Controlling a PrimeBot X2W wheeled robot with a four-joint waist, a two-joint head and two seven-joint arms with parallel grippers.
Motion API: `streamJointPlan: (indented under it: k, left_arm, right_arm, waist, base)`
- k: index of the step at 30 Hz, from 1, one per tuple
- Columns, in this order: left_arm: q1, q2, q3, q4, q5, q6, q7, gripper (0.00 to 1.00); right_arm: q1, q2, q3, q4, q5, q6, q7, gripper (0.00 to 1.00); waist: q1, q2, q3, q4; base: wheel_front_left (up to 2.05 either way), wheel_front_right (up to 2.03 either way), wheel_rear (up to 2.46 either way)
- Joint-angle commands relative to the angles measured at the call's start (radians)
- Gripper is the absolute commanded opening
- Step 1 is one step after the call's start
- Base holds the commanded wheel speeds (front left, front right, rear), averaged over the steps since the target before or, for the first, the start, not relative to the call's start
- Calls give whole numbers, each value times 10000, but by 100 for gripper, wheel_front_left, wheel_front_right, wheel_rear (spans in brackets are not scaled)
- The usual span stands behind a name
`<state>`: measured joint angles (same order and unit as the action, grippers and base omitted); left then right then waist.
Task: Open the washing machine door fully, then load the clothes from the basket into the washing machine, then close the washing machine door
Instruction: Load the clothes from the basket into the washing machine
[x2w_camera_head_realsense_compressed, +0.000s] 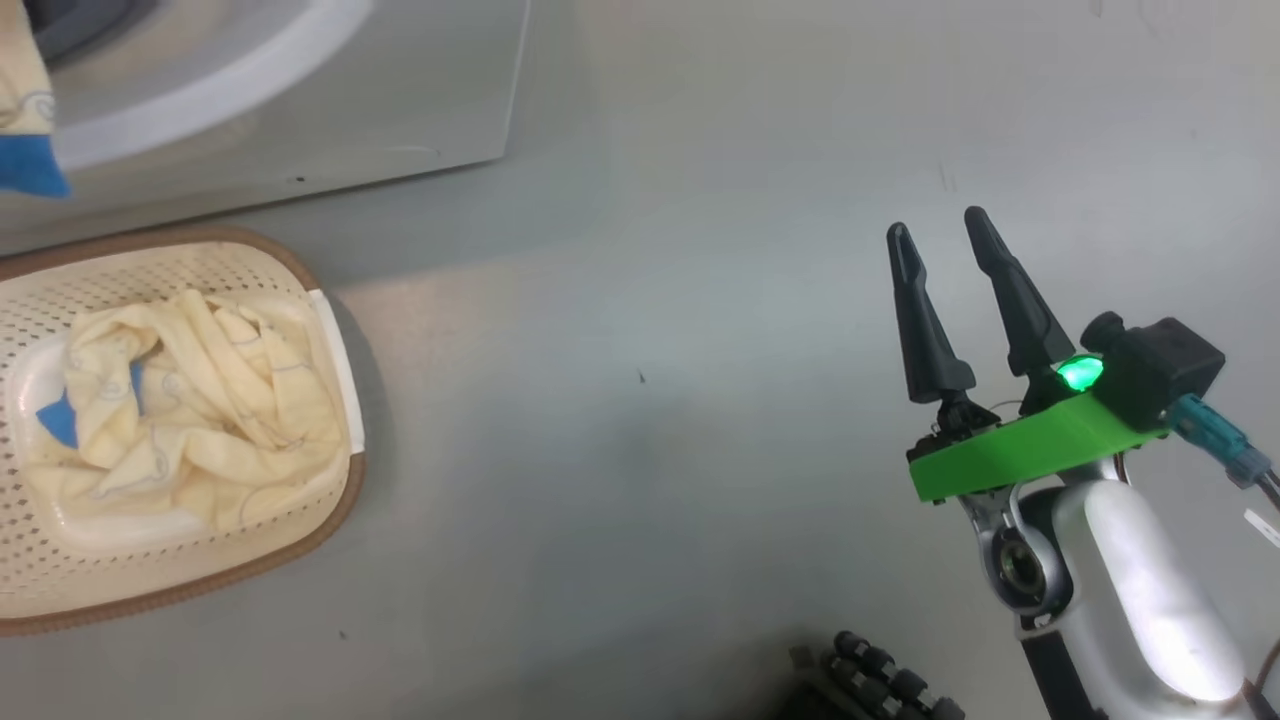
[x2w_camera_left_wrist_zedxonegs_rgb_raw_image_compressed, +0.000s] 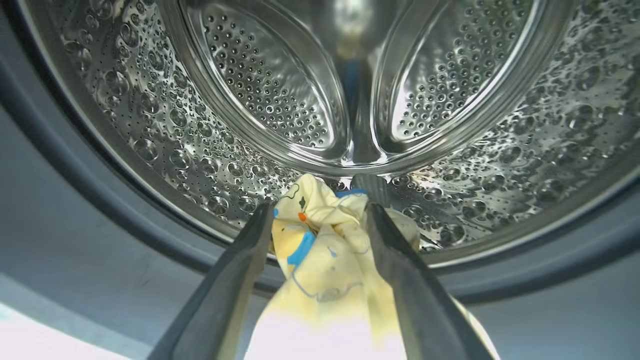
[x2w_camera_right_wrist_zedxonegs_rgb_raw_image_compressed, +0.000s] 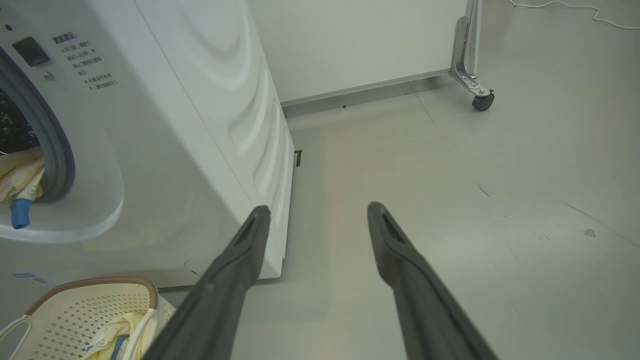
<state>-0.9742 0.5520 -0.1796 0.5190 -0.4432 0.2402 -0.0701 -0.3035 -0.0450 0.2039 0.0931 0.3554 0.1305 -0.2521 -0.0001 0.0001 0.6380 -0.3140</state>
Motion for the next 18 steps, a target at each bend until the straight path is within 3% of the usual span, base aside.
streamJointPlan:
  k: [1,6,13,18]
  left_arm:
    - [298,368,265,-404,20,196,-269,100]
    - [2140,-319,141,-1119,92,730,-1287,100]
    - [4794,-1348,-171,-2678,308,1518,-1795,100]
    - [6365,-1756,-372,-3443,359,1724,-1869,100]
  right_arm:
    - [289,-52,67,-219,-88,2,-97,100]
    - [644,-52,-175,-196,-387,2,-34,100]
    - [1261,-52,-483,-563,-826,2,445,100]
    - [1733,-52,-694,-827,-1108,2,837,100]
  waist:
    - [1,-1,-489,266]
    - [1,-1,-1363,553]
    - [1,-1,-2531,974]
    - [1,-1,-3338,1279]
  base:
    - [0,0,0]
    - [0,0,0]
    - [0,0,0]
    - [0,0,0]
